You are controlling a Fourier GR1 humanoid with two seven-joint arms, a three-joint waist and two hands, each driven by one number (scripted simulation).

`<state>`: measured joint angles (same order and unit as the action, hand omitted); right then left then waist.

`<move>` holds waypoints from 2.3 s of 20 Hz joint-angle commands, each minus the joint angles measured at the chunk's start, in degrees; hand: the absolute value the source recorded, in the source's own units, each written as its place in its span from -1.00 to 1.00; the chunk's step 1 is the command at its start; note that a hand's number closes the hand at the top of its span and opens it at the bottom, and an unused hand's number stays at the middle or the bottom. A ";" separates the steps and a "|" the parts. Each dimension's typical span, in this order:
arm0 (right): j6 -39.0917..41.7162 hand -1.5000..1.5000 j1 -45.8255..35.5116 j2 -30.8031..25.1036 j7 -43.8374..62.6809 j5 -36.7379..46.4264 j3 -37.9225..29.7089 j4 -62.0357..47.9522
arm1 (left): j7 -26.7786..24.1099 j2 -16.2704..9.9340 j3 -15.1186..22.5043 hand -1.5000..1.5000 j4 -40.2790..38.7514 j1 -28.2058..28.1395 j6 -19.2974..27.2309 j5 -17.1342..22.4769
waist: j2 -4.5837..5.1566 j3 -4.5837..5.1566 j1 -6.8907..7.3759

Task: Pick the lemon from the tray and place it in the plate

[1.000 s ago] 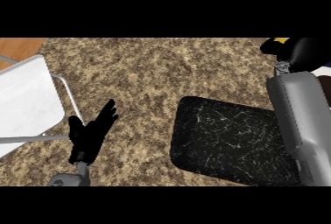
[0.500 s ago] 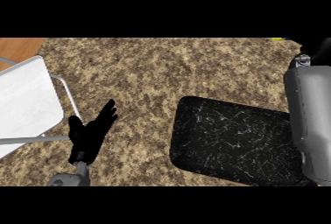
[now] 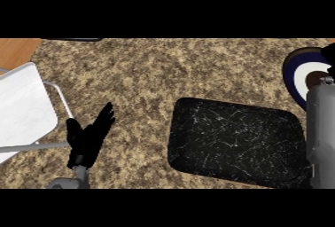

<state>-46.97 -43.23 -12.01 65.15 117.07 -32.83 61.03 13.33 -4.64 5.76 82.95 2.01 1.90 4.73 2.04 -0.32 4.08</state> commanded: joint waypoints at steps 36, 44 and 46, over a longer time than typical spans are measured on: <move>-38.65 -1.00 4.97 -5.00 -24.94 -50.42 -6.56 -17.23 | -0.96 -0.34 -2.78 0.00 -2.37 -1.65 0.19 0.63 | -2.01 -0.06 -4.13; -38.80 -1.00 21.60 -0.87 -24.96 -66.69 16.18 4.15 | 1.05 -0.63 -2.98 0.00 0.87 -2.35 0.70 0.83 | -2.18 0.07 -4.32; -38.83 -1.00 27.57 0.65 -25.74 -69.14 20.34 9.31 | -1.02 -0.14 -2.75 0.00 0.26 -4.76 -0.12 1.25 | -2.10 0.07 -4.14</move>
<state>-83.29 -24.27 -13.12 39.69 53.70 -21.59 61.40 11.99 -5.06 2.90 82.81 -1.10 1.95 5.60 -0.17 -0.38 -0.07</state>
